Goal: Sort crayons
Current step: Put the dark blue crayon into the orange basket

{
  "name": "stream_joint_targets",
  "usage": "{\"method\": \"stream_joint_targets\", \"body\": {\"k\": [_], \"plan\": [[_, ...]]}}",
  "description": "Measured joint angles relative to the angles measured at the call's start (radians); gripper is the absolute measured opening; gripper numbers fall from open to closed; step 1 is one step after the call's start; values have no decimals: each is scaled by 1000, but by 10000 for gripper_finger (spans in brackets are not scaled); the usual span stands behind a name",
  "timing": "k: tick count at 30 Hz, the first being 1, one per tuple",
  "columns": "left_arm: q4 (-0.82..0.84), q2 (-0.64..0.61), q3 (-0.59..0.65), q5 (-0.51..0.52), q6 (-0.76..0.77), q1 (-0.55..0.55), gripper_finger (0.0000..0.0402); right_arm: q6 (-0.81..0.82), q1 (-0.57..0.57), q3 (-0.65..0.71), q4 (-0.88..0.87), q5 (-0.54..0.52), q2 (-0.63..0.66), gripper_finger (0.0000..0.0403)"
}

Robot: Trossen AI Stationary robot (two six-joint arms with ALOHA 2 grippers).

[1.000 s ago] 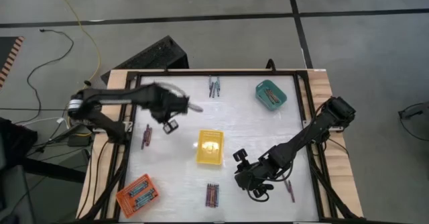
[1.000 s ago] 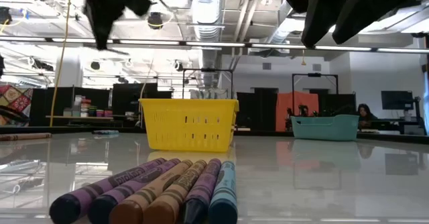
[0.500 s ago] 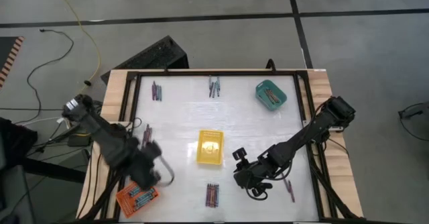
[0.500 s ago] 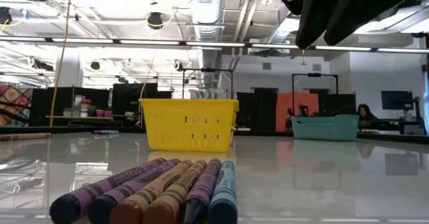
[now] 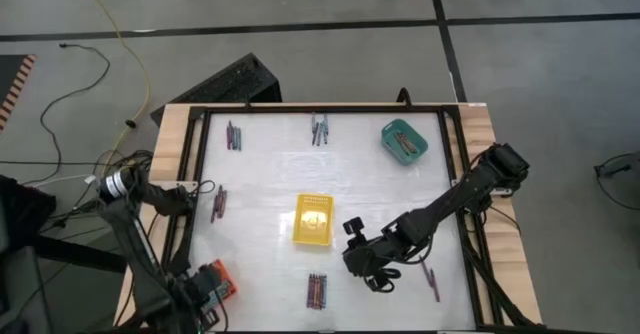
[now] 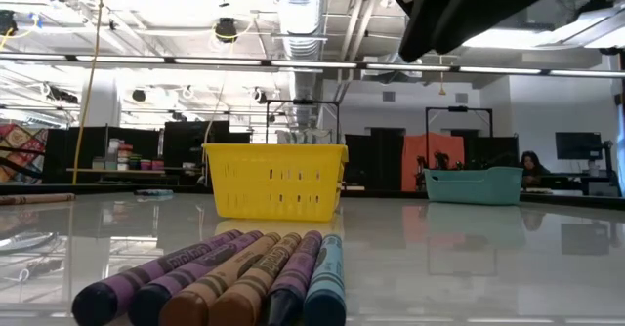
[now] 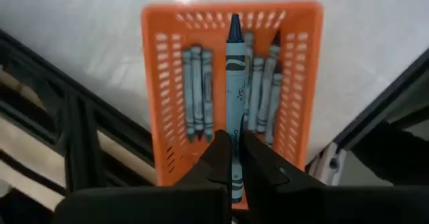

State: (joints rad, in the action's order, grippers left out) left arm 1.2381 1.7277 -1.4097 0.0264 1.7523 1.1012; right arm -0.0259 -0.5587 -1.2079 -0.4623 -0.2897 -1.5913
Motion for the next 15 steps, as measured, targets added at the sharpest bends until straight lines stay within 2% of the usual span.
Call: {"method": "stream_joint_targets", "body": {"k": [6, 10, 15], "plan": [[-37, 43, 0, 8, 67, 55, 0, 7, 11, 0, 5, 0, 0, 132], [-47, 45, 8, 57, 121, 81, 0, 26, 15, 0, 7, 0, 0, 132], [-21, 46, 8, 84, 165, 94, 30, 36, 19, 0, 12, 0, 0, 132]]}}
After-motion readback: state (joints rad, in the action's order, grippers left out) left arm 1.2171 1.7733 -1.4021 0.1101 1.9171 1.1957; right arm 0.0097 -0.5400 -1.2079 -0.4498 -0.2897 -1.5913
